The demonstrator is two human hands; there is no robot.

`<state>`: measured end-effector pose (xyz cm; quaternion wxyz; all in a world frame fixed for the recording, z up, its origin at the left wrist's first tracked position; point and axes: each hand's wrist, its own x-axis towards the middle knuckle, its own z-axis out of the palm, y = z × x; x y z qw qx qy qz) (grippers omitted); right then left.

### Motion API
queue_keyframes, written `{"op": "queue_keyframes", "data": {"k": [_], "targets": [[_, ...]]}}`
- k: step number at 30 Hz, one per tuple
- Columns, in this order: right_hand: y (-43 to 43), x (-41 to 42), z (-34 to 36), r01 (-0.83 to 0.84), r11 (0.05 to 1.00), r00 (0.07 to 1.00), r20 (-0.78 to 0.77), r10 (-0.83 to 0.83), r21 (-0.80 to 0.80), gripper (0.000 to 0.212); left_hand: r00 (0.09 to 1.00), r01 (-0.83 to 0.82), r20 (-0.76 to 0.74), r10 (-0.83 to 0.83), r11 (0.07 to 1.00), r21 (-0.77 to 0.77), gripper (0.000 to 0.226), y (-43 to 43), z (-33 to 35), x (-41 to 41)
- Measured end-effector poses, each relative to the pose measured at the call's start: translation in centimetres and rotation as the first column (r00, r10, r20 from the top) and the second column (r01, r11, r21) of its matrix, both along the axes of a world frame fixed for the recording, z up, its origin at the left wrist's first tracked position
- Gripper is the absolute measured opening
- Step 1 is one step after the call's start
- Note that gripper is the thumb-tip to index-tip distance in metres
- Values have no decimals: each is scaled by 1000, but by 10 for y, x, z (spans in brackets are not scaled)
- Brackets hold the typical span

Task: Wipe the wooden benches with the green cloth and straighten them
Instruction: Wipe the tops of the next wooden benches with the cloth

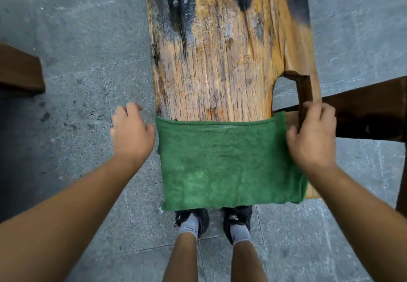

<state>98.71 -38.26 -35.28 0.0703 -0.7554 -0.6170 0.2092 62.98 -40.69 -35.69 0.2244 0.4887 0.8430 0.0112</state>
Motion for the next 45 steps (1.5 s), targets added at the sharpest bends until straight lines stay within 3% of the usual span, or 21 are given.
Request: {"op": "queue_keyframes", "data": {"k": [3, 6, 9, 13, 24, 45], "targets": [[-38, -28, 2, -93, 996, 996, -7, 93, 9, 62, 997, 29, 71, -36, 995, 99, 44, -19, 8, 32], [-78, -61, -8, -289, 957, 957, -20, 289, -11, 60, 961, 257, 73, -268, 958, 128, 47, -46, 5, 73], [-99, -78, -26, -403, 908, 912, 32, 409, -114, 65, 850, 527, 24, -527, 850, 1, 54, -73, -13, 101], [-90, -80, -49, -420, 890, 889, 118, 443, -179, 82, 766, 639, -17, -643, 764, -88, 76, -81, -41, 94], [-20, -94, -67, -380, 920, 886, 247, 391, -93, 84, 758, 642, -125, -640, 766, -28, 76, -11, -57, 88], [153, -128, -71, -402, 915, 873, 284, 397, -42, 89, 775, 623, -171, -608, 780, 53, 77, 152, -61, 64]]}}
